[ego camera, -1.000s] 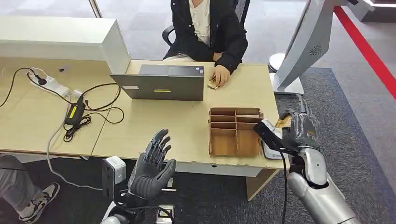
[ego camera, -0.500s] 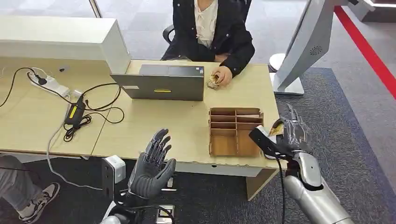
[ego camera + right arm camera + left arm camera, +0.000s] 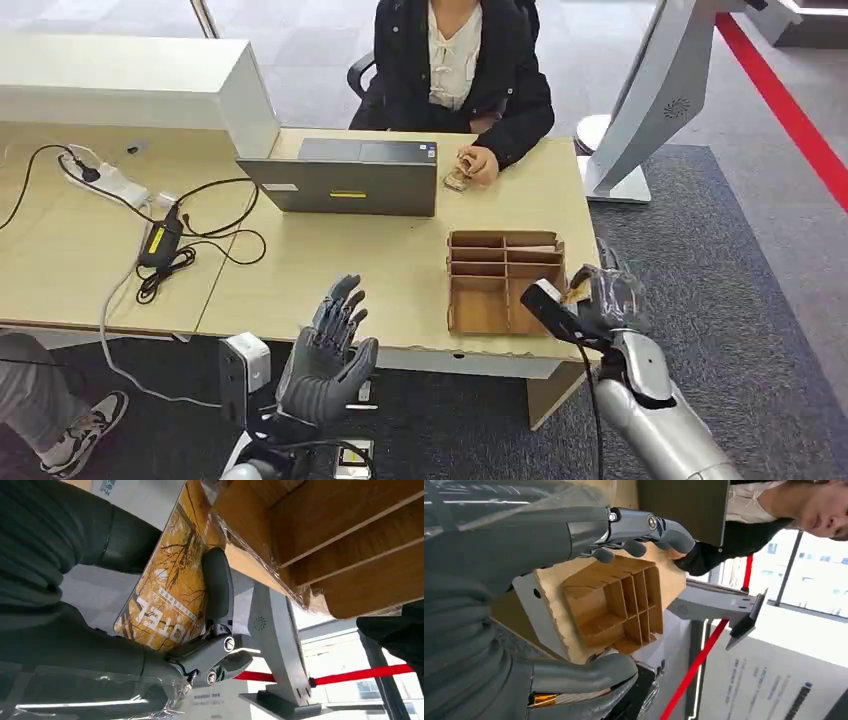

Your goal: Pass the card to the sensor for recognition and then transmit it.

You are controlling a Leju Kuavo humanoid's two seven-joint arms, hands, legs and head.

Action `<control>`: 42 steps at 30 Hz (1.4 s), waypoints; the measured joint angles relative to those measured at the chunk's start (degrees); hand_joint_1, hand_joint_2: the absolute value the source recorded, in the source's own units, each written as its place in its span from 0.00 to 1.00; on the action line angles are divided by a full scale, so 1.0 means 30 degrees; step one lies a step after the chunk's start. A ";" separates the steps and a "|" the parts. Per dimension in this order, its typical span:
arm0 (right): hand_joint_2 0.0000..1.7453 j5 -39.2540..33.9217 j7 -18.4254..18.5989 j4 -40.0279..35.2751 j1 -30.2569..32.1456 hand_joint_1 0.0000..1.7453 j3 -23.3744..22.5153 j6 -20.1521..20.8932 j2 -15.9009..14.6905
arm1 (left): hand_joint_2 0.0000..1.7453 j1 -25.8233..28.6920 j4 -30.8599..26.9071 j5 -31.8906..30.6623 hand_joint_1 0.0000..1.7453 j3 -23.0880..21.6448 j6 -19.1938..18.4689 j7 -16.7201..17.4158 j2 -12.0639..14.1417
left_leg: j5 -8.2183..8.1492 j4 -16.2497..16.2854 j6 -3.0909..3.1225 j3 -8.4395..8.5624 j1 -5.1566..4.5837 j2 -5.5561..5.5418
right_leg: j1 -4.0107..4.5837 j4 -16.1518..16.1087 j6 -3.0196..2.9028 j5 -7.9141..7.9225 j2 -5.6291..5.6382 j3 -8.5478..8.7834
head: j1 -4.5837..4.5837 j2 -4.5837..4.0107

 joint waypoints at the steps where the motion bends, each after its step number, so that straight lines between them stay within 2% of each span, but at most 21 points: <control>1: 1.00 -0.0007 -0.0029 0.0174 -0.0041 1.00 0.0029 0.0000 0.0058 | 1.00 0.0006 0.0000 0.0000 0.00 -0.0007 0.0029 0.0000 0.0000 | 0.0000 0.0000 0.0000 0.0002 0.0000 0.0000 | 0.0000 0.0000 0.0000 0.0000 0.0000 0.0000 | -0.0007 0.0000; 18: 1.00 -0.0575 -0.0845 0.2527 -0.0892 1.00 0.0277 -0.0160 0.0808 | 1.00 0.0109 0.0000 0.0029 0.00 -0.0007 0.0619 0.0197 0.0131 | 0.0001 0.0000 0.0001 0.0008 0.0000 0.0004 | 0.0000 0.0000 0.0001 0.0001 0.0000 0.0006 | -0.0007 0.0000; 30: 1.00 -0.1151 -0.1202 0.3628 -0.1040 1.00 0.0269 -0.0707 0.0852 | 1.00 0.0141 0.0000 0.0196 0.00 -0.0007 0.0517 0.0204 0.0284 | 0.0002 0.0003 0.0002 0.0019 -0.0003 0.0005 | -0.0005 -0.0001 0.0002 0.0002 0.0000 0.0011 | 0.0001 0.0000; 36: 1.00 -0.0844 -0.0947 0.3453 -0.0983 1.00 0.0146 -0.0780 0.0699 | 1.00 0.0067 0.0007 0.0240 0.00 -0.0015 0.0335 0.0204 0.0313 | 0.0002 0.0006 0.0001 0.0018 -0.0003 0.0003 | -0.0005 -0.0001 0.0004 0.0003 0.0000 0.0005 | -0.0007 0.0000; 42: 1.00 0.0205 -0.0386 0.1987 -0.0922 1.00 -0.0182 -0.0838 0.0422 | 1.00 0.0011 0.0044 0.0233 0.00 -0.0036 0.0335 0.0197 0.0313 | 0.0002 0.0004 0.0001 0.0018 -0.0002 0.0005 | -0.0004 -0.0001 0.0003 0.0003 0.0001 0.0005 | -0.0007 0.0000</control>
